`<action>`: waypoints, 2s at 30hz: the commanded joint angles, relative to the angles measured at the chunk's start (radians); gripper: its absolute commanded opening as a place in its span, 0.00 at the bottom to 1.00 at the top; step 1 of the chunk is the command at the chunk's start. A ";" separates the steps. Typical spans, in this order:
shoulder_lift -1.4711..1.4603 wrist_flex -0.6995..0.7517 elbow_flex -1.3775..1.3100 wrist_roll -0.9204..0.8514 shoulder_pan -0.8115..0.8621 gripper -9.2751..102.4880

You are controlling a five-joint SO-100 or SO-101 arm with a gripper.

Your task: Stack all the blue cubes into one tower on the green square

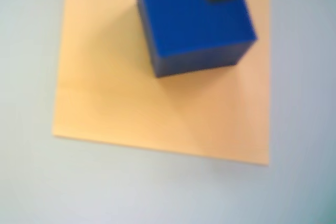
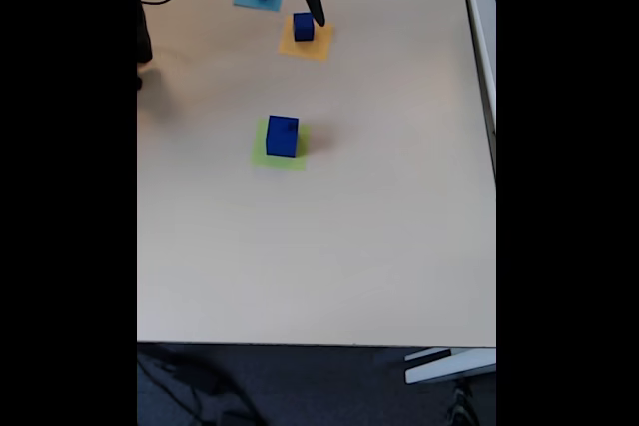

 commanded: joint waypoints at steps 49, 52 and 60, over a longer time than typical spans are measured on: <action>0.328 -0.477 0.650 -0.597 0.532 0.34; 0.330 -0.500 0.684 -0.601 0.546 0.34; 0.331 -0.517 0.699 -0.637 0.571 0.32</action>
